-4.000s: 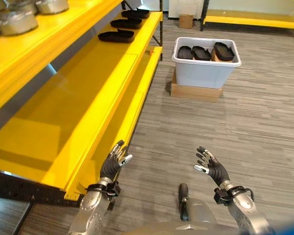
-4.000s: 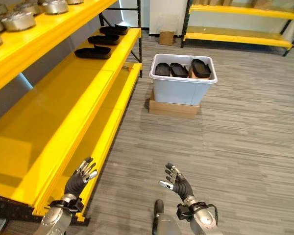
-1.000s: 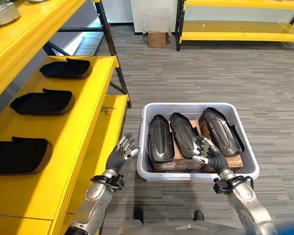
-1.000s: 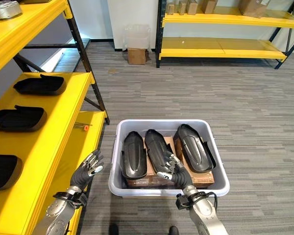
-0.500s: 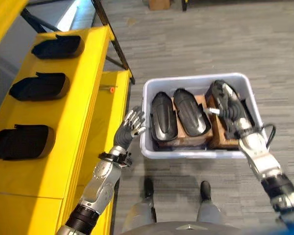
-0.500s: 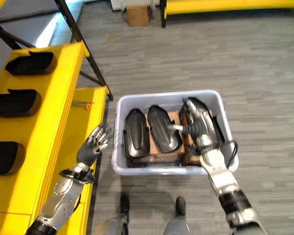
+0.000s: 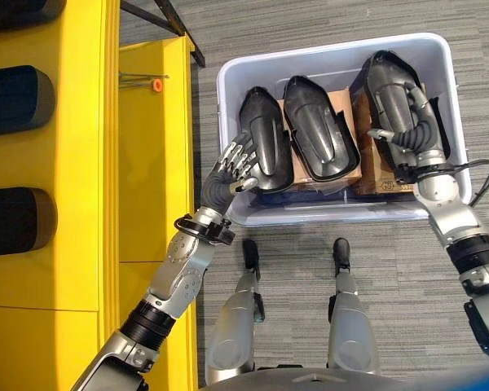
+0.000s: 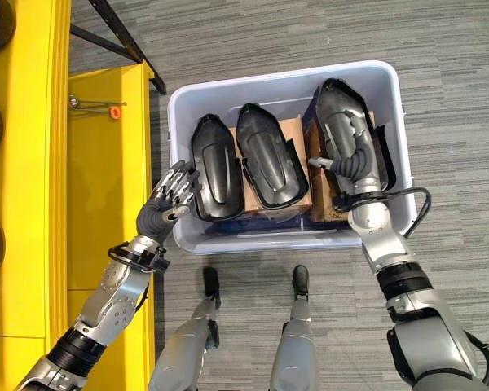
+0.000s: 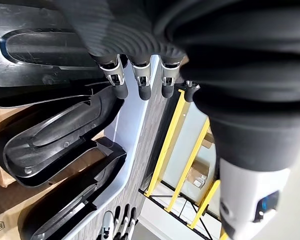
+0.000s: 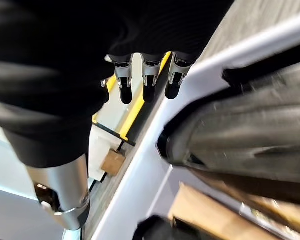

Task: Move parts from the plastic box to the shelf.

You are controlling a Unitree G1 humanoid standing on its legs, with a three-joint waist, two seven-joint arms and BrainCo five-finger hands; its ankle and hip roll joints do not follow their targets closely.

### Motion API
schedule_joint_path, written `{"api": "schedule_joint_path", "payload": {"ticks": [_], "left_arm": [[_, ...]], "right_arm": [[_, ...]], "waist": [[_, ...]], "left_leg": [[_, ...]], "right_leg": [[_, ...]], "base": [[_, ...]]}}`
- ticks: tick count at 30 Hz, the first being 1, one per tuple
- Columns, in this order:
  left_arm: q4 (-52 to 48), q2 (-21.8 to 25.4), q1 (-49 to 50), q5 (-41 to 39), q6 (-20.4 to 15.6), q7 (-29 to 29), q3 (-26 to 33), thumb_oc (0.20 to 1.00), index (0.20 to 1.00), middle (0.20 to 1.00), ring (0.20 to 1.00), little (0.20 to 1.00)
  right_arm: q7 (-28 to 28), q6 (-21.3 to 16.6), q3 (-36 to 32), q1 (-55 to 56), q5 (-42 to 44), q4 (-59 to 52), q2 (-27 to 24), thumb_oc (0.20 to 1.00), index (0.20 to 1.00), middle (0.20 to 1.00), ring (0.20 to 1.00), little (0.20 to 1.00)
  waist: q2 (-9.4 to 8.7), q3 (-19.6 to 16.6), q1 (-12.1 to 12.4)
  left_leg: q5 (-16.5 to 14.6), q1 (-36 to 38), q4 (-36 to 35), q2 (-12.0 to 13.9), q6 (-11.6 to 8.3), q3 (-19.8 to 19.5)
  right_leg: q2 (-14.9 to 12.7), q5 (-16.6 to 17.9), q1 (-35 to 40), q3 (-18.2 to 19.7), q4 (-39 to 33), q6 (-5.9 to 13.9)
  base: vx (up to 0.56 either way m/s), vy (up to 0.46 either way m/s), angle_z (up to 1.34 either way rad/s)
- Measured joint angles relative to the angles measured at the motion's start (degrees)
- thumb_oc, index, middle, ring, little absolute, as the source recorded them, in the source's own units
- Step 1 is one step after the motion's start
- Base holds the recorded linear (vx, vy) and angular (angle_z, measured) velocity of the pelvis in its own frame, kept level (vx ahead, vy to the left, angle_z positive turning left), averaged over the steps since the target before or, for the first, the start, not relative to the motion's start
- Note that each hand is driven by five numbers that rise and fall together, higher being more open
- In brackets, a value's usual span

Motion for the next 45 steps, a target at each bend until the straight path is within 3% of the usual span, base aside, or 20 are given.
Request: {"api": "schedule_joint_path", "payload": {"ticks": [17,33,45], "left_arm": [[0.0,0.9,0.3,-0.1,-0.4,0.1,-2.5,1.000,1.000,1.000,1.000,1.000],[-0.1,1.5,-0.3,-2.0,-0.5,0.2,-4.3,1.000,1.000,1.000,1.000,1.000],[-0.2,2.3,-0.8,-2.2,-0.5,0.5,-5.0,1.000,1.000,1.000,1.000,1.000]], "right_arm": [[-4.5,0.1,-0.7,-3.6,-1.9,7.5,-3.1,1.000,1.000,1.000,1.000,1.000],[-4.5,0.0,3.2,-10.2,0.4,13.4,-3.7,1.000,1.000,1.000,1.000,1.000],[-4.5,0.0,4.5,-12.0,1.0,17.1,-3.4,1.000,1.000,1.000,1.000,1.000]], "waist": [[0.10,0.0,-0.9],[0.98,0.2,0.7],[0.92,0.2,0.6]], "left_leg": [[0.1,-2.5,0.0,-0.4,0.20,1.1],[0.3,-5.0,0.6,-0.5,0.35,1.0],[0.7,-7.2,1.3,-0.6,0.61,0.3]], "right_leg": [[-0.3,0.6,-3.4,1.4,0.0,0.15],[-0.4,0.7,-6.1,1.4,1.1,0.20],[-0.4,0.7,-8.1,1.3,2.2,0.19]], "base": [[0.00,-0.002,-0.04],[0.00,-0.002,0.00],[0.00,-0.003,0.01]]}}
